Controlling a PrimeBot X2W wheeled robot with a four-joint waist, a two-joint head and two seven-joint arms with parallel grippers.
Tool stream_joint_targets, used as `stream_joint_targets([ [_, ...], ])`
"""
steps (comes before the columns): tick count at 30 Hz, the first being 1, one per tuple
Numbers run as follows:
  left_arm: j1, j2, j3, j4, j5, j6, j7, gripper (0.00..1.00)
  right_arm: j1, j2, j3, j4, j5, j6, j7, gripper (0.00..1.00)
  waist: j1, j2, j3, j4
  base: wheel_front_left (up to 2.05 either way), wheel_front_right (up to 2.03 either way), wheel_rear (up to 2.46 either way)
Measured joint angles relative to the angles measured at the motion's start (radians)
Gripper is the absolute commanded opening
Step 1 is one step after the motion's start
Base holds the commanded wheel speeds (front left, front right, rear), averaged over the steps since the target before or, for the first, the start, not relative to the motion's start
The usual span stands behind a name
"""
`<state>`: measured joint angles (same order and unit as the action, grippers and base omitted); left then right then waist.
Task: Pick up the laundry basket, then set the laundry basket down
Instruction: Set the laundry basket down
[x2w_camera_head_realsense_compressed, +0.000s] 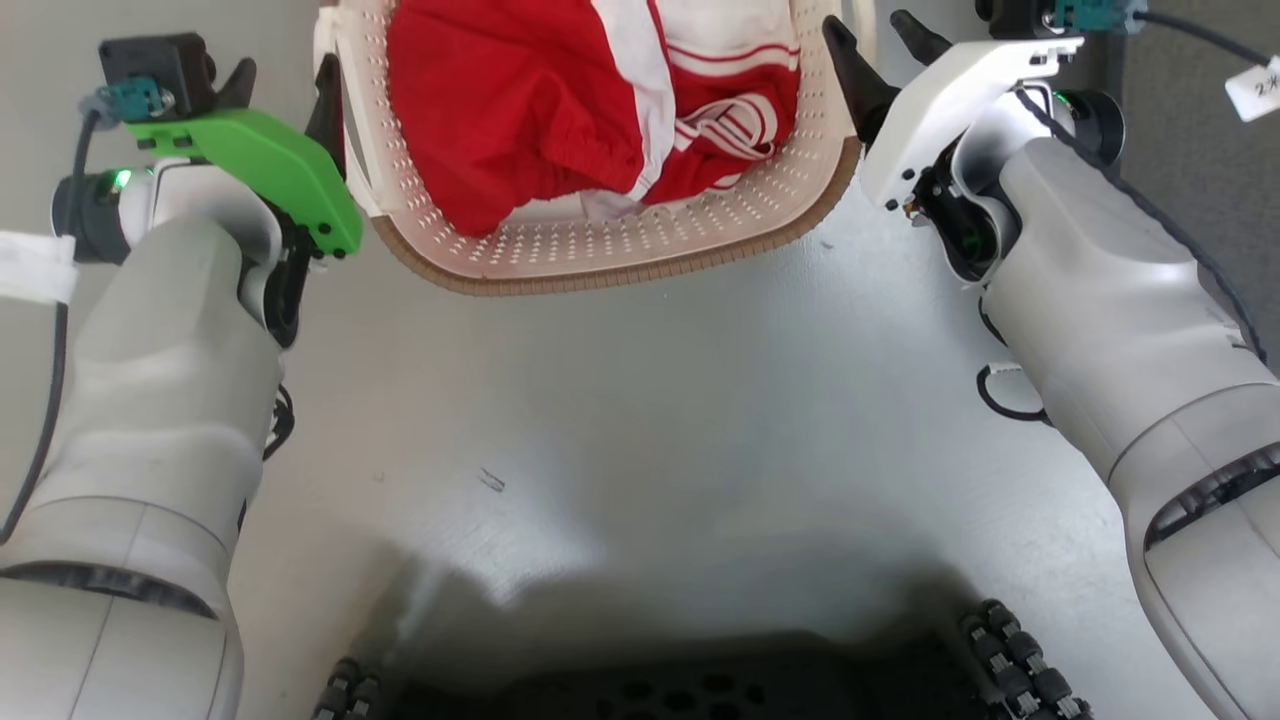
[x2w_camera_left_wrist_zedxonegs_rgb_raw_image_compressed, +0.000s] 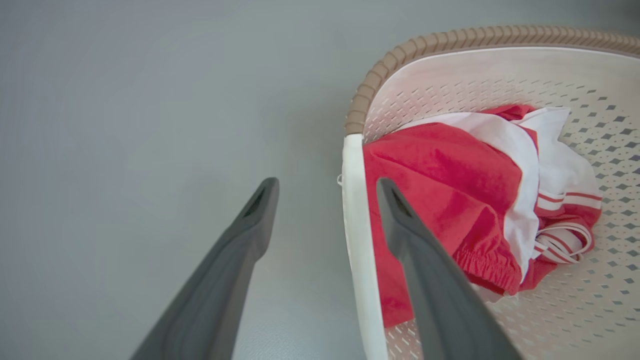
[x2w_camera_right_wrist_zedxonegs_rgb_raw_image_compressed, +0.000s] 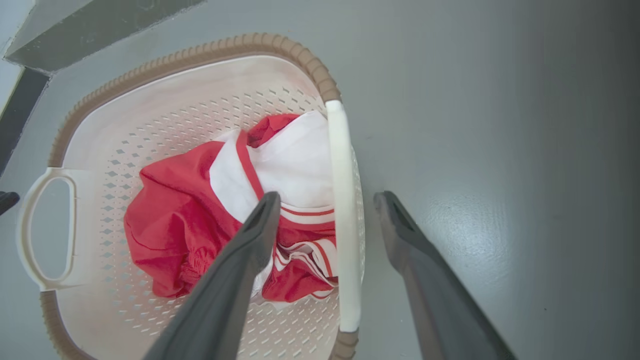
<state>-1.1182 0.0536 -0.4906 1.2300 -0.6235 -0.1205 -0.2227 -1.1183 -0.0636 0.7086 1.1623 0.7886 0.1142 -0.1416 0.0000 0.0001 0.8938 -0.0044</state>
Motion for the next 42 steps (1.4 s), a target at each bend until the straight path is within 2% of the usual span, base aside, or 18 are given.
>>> stream_joint_targets([
  [16, 0.084, -0.007, -0.006, -0.055, 0.006, -0.002, -0.029, 1.0, 0.076, 0.0, -0.008, 0.003, -0.003, 0.0, -0.101, 1.0, 0.0, 0.0, -0.138, 0.003, 0.0, 0.0, 0.0],
  [25, 0.142, 0.005, 0.035, -0.259, 0.048, 0.003, -0.029, 1.0, 0.143, -0.01, -0.029, -0.035, -0.019, 0.004, -0.113, 1.0, 0.0, 0.0, -0.245, 0.008, 0.0, 0.0, 0.0],
  [30, 0.207, 0.02, 0.056, -0.345, 0.085, 0.024, -0.029, 1.0, 0.155, -0.042, -0.077, -0.144, -0.056, -0.033, -0.113, 1.0, 0.0, 0.0, -0.301, 0.01, 0.0, 0.0, 0.0],
  [42, 0.373, 0.055, 0.144, -0.576, 0.164, 0.087, -0.029, 1.0, 0.291, -0.063, -0.173, -0.383, -0.187, -0.128, -0.113, 1.0, -0.0001, 0.0, -0.434, 0.005, 0.0, 0.0, 0.0],
])
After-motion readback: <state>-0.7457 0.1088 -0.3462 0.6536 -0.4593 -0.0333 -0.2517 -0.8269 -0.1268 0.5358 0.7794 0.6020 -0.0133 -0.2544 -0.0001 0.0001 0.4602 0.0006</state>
